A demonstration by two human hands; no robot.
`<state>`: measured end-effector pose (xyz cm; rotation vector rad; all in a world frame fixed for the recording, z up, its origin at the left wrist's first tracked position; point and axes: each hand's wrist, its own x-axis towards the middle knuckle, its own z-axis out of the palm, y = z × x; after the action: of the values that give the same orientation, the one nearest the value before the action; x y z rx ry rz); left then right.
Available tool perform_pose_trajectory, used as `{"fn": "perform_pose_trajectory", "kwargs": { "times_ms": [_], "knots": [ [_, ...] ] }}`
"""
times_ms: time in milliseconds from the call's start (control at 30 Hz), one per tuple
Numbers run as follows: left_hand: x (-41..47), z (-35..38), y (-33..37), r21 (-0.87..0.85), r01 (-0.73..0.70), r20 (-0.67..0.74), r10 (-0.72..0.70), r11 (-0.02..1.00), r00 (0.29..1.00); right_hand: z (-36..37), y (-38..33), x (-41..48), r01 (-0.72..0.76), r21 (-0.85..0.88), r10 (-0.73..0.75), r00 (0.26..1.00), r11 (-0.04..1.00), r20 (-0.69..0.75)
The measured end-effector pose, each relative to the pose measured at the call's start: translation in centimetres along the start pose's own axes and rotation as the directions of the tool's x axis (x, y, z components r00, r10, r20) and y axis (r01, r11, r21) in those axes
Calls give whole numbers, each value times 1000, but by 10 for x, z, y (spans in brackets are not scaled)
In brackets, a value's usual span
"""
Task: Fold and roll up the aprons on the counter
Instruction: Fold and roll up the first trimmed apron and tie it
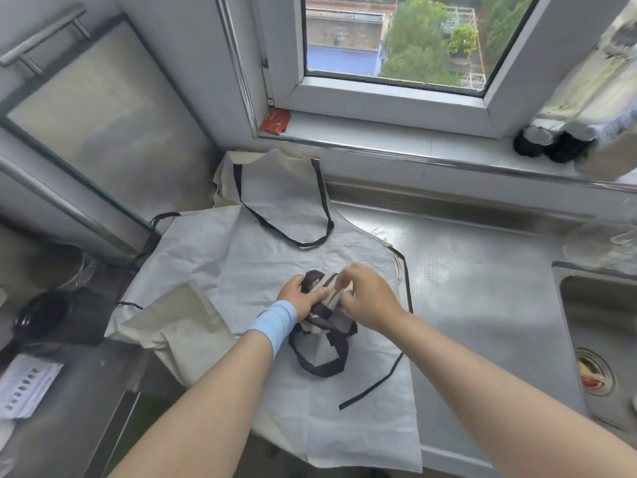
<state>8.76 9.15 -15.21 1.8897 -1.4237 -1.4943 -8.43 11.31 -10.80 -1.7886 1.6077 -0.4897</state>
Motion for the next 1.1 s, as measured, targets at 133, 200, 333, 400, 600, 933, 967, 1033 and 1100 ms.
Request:
{"fn": "perform_pose_trajectory", "kwargs": {
  "times_ms": [133, 200, 333, 400, 600, 933, 967, 1033, 1100],
  "knots": [
    [3, -2, 1, -134, 92, -8, -94, 987, 996, 12, 17, -23, -73, -78, 83, 988, 994, 134],
    [4, -5, 0, -216, 98, 25, -95, 971, 995, 20, 21, -28, -255, 113, 262, 964, 960, -50],
    [-5, -13, 14, -497, 198, 175, -126, 845, 976, 29, 18, -23, -569, 594, 558, 797, 568, 229],
    [-12, -18, 25, -594, 244, 256, -107, 767, 961, 31, 13, -14, -536, 824, 552, 750, 186, 363],
    [-18, -28, 33, -714, 323, 402, -14, 621, 915, 16, 6, -6, -564, 815, 383, 730, -132, 566],
    [-16, -44, 34, -597, 174, 209, -58, 783, 976, -7, 19, -14, -757, 559, 289, 649, 339, 703],
    [-15, -43, 33, -559, 164, 182, -73, 813, 981, -9, 22, -13, -747, 553, 353, 663, 368, 660],
    [-12, -40, 25, -501, 161, 122, -115, 850, 986, -15, 30, -13, -702, 652, 454, 698, 286, 554],
    [-11, -34, 22, -464, 151, 79, -129, 873, 989, -20, 34, -12, -592, 797, 487, 734, 117, 473]
  ]
}}
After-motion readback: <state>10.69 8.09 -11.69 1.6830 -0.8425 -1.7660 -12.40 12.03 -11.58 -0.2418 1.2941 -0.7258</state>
